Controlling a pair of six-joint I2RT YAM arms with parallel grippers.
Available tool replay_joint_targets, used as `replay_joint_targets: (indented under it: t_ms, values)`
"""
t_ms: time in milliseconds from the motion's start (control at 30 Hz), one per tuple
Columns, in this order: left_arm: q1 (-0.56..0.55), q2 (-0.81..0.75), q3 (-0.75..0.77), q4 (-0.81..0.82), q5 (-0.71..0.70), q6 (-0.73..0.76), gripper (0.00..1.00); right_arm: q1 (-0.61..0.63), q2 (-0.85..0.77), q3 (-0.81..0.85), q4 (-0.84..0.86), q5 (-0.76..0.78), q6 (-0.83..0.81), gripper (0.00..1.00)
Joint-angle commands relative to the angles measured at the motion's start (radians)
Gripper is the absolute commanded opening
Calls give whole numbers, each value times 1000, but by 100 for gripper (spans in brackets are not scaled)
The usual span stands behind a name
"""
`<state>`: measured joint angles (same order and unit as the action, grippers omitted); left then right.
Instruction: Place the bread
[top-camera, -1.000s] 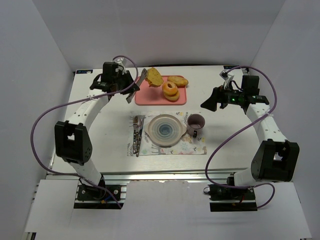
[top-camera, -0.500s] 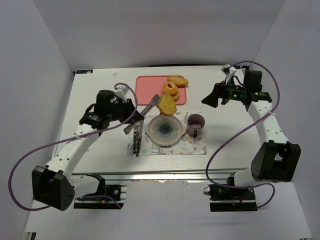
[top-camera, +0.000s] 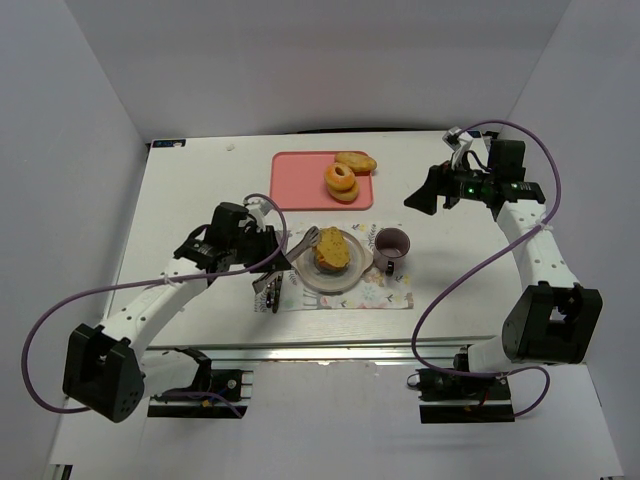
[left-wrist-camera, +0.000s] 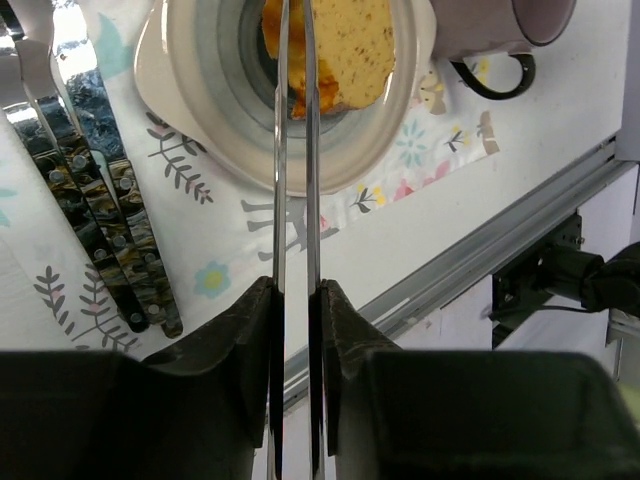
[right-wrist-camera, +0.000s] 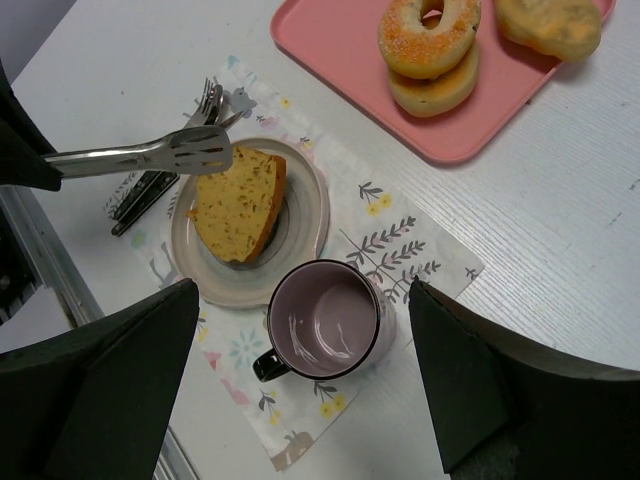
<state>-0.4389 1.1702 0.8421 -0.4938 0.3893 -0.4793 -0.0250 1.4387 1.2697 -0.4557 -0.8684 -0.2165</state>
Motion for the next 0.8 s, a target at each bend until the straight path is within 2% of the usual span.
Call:
replay_joint_targets:
  t_ms: [0, 100, 533, 767]
  values:
    - [-4, 8, 5, 6, -32, 25, 32, -4, -40, 11, -9, -3, -12, 89]
    - [-6, 14, 11, 8, -33, 25, 40, -4, -40, 8, -11, 0, -14, 89]
    - [-6, -10, 70, -49, -78, 42, 51, -6, -29, 2, -3, -17, -6, 89]
    - [-6, -11, 143, -83, -127, 56, 52, -4, -31, -1, -3, -21, -6, 89]
